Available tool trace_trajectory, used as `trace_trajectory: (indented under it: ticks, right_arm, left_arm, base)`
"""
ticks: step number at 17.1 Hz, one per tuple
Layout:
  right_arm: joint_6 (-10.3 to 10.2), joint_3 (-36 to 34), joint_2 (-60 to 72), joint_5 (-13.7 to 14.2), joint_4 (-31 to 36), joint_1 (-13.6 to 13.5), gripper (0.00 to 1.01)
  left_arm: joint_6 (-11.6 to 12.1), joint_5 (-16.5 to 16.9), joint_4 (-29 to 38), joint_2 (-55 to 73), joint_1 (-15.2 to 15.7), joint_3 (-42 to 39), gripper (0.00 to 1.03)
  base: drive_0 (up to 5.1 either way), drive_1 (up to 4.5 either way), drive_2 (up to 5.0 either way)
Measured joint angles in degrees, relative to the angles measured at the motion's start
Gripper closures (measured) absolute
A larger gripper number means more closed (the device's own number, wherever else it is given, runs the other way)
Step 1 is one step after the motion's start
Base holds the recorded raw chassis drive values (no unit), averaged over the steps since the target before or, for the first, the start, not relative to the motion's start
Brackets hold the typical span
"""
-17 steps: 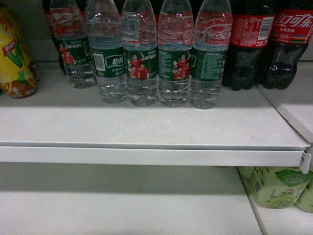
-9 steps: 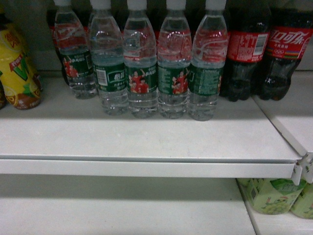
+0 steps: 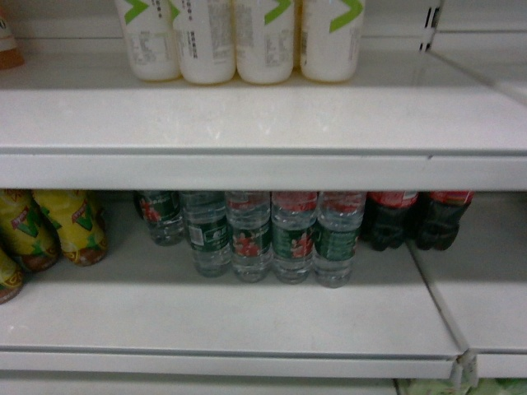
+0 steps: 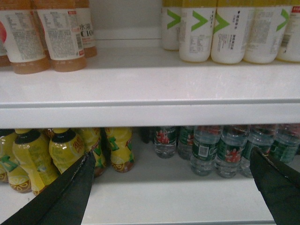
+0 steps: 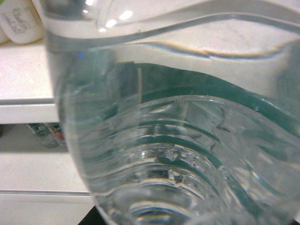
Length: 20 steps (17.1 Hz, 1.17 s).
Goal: Move water from second to third shelf
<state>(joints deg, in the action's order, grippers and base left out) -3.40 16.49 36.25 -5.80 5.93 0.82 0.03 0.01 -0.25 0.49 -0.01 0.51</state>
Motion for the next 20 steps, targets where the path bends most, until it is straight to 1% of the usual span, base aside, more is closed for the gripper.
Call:
trace_trajectory:
  ticks: [13, 15, 16, 20]
  right_arm:
    - [0.0, 0.2, 0.0, 0.0, 0.0, 0.0, 0.62]
    - [0.0, 0.2, 0.0, 0.1, -0.1, 0.0, 0.62]
    - [0.0, 0.2, 0.0, 0.6, -0.1, 0.1, 0.62]
    - [0.0, 0.2, 0.0, 0.3, 0.0, 0.0, 0.62]
  left_arm:
    - [0.0, 0.0, 0.1, 0.0, 0.0, 0.0, 0.05]
    - [0.0, 0.0, 0.1, 0.0, 0.0, 0.0, 0.05]
    - [0.0, 0.0, 0.1, 0.0, 0.0, 0.0, 0.05]
    - [0.0, 0.0, 0.0, 0.0, 0.0, 0.0, 0.05]
  base:
    - [0.0, 0.0, 0.0]
    - [-4.5, 2.36, 2.4]
    - [-4.4, 2.54, 2.5]
    - [-4.5, 2.34, 2.3]
